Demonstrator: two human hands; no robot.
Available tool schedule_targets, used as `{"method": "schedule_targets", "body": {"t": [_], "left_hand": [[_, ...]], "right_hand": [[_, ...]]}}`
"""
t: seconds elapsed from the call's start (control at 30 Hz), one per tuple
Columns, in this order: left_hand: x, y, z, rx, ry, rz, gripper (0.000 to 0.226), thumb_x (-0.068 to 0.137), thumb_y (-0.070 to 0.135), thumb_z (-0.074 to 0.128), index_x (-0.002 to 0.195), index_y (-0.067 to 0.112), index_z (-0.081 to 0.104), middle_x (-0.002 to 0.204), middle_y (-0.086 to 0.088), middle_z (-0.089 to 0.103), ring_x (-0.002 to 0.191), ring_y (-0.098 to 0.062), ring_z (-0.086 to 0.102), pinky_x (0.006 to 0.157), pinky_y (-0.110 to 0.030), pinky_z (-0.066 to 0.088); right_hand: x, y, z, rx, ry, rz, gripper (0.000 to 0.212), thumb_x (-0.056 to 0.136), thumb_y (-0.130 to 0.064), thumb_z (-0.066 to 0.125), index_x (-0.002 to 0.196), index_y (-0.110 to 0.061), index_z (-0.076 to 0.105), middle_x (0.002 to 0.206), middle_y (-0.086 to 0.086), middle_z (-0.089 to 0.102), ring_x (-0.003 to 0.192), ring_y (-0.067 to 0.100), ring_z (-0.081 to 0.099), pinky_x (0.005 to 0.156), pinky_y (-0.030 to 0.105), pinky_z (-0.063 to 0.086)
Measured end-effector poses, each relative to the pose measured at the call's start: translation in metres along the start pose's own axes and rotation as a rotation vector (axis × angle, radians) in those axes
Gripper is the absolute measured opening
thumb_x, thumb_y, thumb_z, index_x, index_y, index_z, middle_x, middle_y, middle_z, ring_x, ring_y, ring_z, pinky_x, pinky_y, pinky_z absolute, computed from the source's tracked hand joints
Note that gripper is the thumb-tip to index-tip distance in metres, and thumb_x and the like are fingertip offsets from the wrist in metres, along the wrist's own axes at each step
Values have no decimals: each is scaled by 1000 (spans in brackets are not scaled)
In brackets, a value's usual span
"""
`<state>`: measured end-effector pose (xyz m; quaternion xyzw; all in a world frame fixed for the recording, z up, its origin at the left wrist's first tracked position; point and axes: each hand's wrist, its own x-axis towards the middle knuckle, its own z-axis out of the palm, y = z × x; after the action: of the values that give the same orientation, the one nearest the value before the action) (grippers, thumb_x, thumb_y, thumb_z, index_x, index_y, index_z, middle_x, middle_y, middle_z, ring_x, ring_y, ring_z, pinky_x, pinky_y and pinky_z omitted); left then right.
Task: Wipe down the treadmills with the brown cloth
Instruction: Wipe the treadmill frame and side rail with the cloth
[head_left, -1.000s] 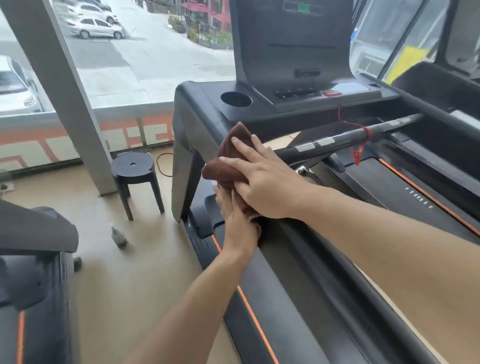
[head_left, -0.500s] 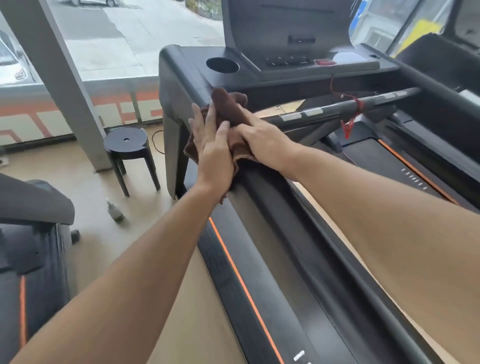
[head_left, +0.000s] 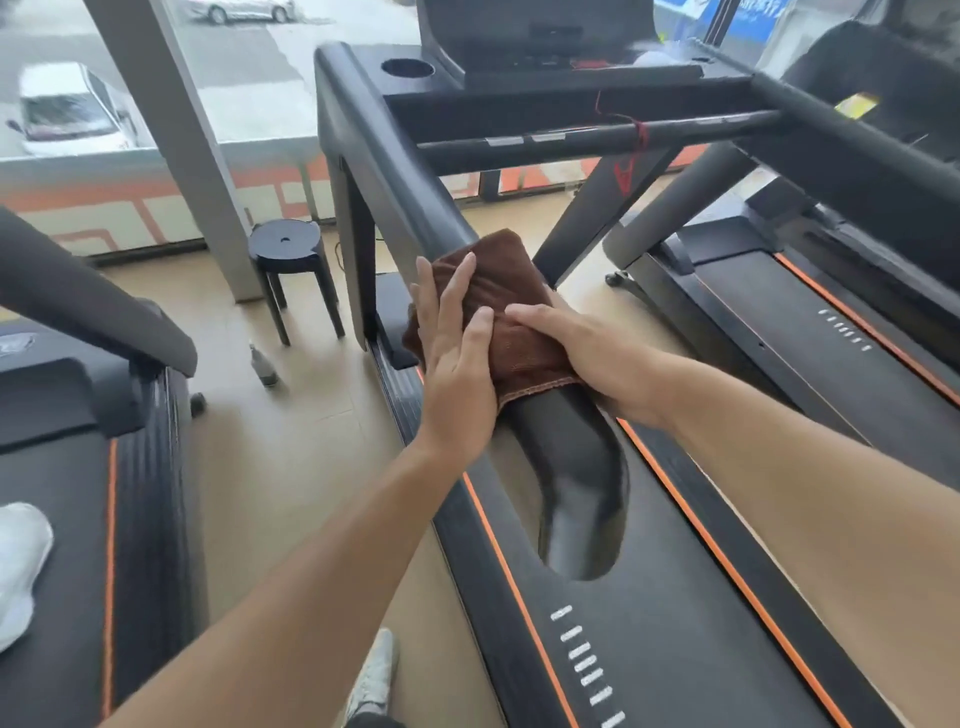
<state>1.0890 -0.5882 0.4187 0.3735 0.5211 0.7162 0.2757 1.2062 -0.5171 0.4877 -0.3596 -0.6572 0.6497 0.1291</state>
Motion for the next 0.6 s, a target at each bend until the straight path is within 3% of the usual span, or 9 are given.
{"method": "schedule_targets", "body": {"t": [0.13,0.27,0.4,0.53,0.6], "left_hand": [[-62,16,21,33,17,14,44,90,50,45,130,69,49,165,31,8,155,0,5,127,-48,16],[-111,23,34,52,2,31,47,95,46,40,136,69,41,166,30,4,153,3,7,127,-44,20],[-125,19,37,69,-10,37,50,98,42,37,146,53,33,168,24,2,155,-3,4,127,-46,15],[-103,17,34,38,28,0,50,97,42,38,146,52,35,167,26,5,155,-1,6,127,-45,16],[-81,16,31,25,49,-11,47,100,39,39,144,54,36,167,23,7,153,3,6,128,-40,14]], "right_hand": [[-53,24,0,-10,33,-70,42,104,-29,53,146,-32,50,128,1,70,115,15,68,108,38,49],[-99,47,9,3,67,-174,42,106,-15,47,145,-33,47,130,-9,65,110,-7,63,93,14,48],[-106,64,13,-38,118,-216,51,97,-30,51,147,-41,46,142,-13,59,133,6,53,114,35,40],[-79,44,5,-27,77,-191,41,104,-26,53,142,-40,51,117,-22,71,110,-6,64,90,12,49],[-54,29,0,-6,62,-133,43,103,-32,56,144,-40,51,120,-20,71,112,-3,65,96,17,50]]}}
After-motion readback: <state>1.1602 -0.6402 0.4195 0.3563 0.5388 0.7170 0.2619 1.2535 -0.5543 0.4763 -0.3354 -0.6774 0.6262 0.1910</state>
